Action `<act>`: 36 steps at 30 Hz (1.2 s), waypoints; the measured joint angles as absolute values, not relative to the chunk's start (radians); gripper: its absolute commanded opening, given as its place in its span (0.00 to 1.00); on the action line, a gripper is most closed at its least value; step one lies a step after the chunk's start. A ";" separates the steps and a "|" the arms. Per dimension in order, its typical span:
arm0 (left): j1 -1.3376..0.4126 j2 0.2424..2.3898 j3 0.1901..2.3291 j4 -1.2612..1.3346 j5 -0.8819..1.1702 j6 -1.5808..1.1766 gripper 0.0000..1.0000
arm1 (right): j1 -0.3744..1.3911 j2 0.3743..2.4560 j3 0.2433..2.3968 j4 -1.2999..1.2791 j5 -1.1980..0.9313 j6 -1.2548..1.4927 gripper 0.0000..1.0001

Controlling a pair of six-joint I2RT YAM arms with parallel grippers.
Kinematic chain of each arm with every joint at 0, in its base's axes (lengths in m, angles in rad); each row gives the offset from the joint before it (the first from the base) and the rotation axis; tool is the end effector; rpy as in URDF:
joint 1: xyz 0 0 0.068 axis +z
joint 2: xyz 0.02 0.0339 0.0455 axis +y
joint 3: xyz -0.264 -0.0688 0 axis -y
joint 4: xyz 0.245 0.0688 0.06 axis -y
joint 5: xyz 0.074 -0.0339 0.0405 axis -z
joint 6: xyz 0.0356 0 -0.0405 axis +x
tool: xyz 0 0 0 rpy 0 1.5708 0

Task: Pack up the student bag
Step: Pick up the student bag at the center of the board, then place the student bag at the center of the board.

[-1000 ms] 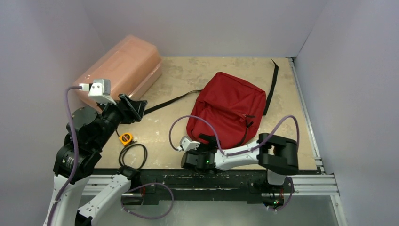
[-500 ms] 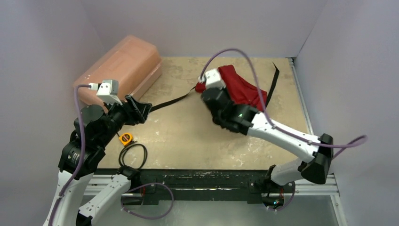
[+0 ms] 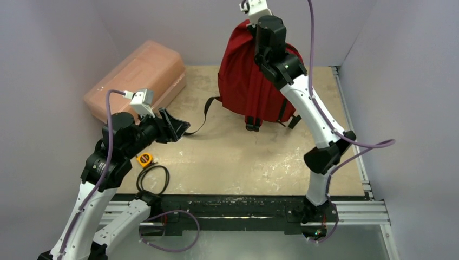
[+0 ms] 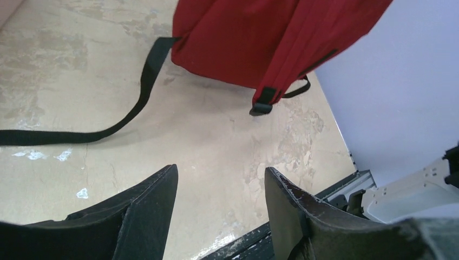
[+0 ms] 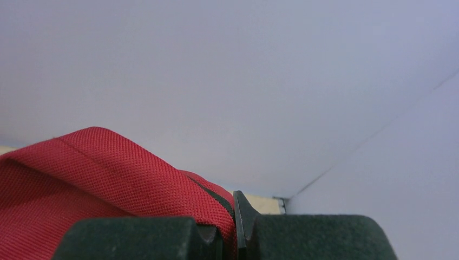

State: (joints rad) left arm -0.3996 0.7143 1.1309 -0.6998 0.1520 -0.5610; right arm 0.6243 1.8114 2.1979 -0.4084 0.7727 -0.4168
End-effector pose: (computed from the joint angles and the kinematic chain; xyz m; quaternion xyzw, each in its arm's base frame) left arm 0.1132 -0.0537 0.4099 -0.0189 0.7986 -0.3304 0.5027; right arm 0.3283 0.2059 0.5156 -0.1007 0.7055 -0.2008 0.6722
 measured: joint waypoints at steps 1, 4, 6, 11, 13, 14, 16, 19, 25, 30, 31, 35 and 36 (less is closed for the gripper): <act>-0.400 0.720 1.130 -0.699 0.159 -0.565 0.59 | 0.616 1.856 2.267 -0.411 0.759 -0.440 0.00; -0.400 0.732 1.130 -0.695 0.176 -0.567 0.59 | 0.610 1.939 2.405 -0.411 0.717 -0.493 0.00; -0.400 0.737 1.130 -0.695 0.181 -0.567 0.59 | 0.609 1.935 2.400 -0.403 0.704 -0.514 0.00; -0.400 0.751 1.130 -0.690 0.190 -0.566 0.59 | 0.562 1.861 2.221 -0.368 0.630 -0.488 0.00; -0.400 0.763 1.130 -0.683 0.198 -0.567 0.59 | 0.521 1.857 2.165 -0.359 0.593 -0.458 0.00; -0.400 0.770 1.130 -0.678 0.205 -0.569 0.59 | 0.494 1.862 2.141 -0.351 0.570 -0.442 0.00; -0.400 0.779 1.130 -0.668 0.215 -0.575 0.59 | 0.443 1.885 2.126 -0.331 0.535 -0.415 0.00; -0.400 0.793 1.130 -0.661 0.229 -0.586 0.59 | 0.395 1.932 2.172 -0.313 0.507 -0.385 0.00; -0.400 0.788 1.130 -0.659 0.233 -0.591 0.59 | 0.375 2.041 2.416 -0.439 0.479 -0.340 0.00; -0.400 0.801 1.130 -0.647 0.243 -0.593 0.59 | 0.381 2.008 2.420 -0.510 0.478 -0.337 0.00; -0.400 0.807 1.130 -0.644 0.247 -0.595 0.59 | 0.380 2.002 2.419 -0.521 0.478 -0.337 0.00; -0.400 0.827 1.130 -0.630 0.265 -0.613 0.59 | 0.374 1.980 2.415 -0.543 0.478 -0.341 0.00; -0.400 0.829 1.130 -0.626 0.269 -0.618 0.59 | 0.374 1.977 2.420 -0.553 0.478 -0.341 0.00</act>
State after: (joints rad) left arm -0.3996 0.8291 1.1301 -0.6262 0.2687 -0.6178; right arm 0.3737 1.9774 2.4195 -0.5529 0.4778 -0.3408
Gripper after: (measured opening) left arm 0.591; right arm 0.057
